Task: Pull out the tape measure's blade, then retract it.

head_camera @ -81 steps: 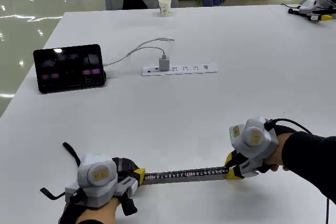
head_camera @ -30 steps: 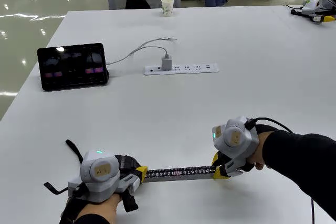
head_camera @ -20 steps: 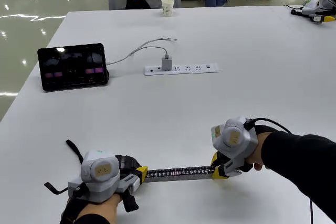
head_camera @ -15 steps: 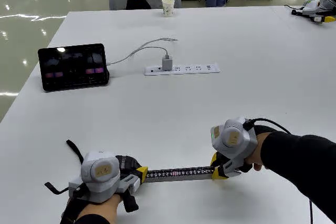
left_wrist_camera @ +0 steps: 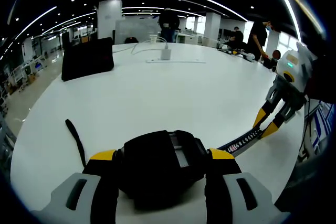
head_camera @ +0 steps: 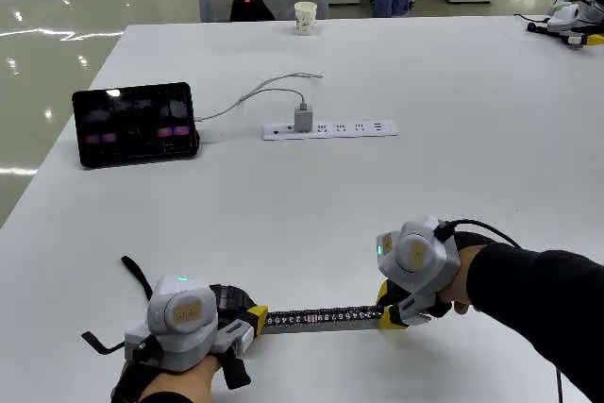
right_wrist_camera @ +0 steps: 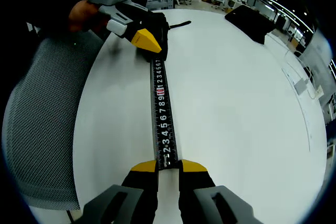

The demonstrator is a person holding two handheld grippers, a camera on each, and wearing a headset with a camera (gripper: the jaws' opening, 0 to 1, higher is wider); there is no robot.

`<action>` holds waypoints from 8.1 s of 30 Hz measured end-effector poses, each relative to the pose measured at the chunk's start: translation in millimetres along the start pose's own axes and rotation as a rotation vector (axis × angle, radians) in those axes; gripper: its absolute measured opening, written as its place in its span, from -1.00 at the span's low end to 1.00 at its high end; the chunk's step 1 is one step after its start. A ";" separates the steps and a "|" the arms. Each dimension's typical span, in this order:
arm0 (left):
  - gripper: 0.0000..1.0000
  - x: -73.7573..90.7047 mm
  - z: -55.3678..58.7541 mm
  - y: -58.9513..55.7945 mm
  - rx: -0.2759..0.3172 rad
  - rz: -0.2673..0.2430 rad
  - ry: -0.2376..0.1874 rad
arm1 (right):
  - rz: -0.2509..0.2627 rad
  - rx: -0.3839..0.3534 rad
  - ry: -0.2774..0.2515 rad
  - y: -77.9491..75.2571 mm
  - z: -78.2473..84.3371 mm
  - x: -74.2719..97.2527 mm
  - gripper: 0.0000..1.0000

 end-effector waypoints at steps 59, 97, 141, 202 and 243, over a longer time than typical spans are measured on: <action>0.24 -0.4 0.0 0.1 -0.002 0.004 0.000 | -0.012 -0.020 -0.047 4.9 -29.6 -6.9 -0.78; 0.24 0.1 0.1 -0.6 -0.001 0.004 0.001 | -0.013 -0.019 -0.072 6.1 -45.3 -10.1 -0.78; 0.24 -0.4 -0.2 -0.7 -0.001 0.005 0.003 | -0.018 -0.017 -0.098 5.5 -62.2 -18.1 -0.78; 0.24 0.5 0.2 -0.7 0.003 0.005 0.005 | -0.024 -0.008 -0.134 9.0 -83.2 -22.6 -0.78; 0.24 0.8 -0.6 0.2 0.004 0.019 0.011 | -0.028 -0.019 -0.179 9.6 -103.4 -28.4 -0.78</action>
Point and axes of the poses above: the centre of the closed fingertips' face, and the gripper's own axes: x roughly backward along the fingers, y roughly to its left, z roughly out of its underside, the point moved 4 cm from there along x, roughly backward along the fingers, and after that the axes turned 10 degrees about y, right-handed, at the moved point
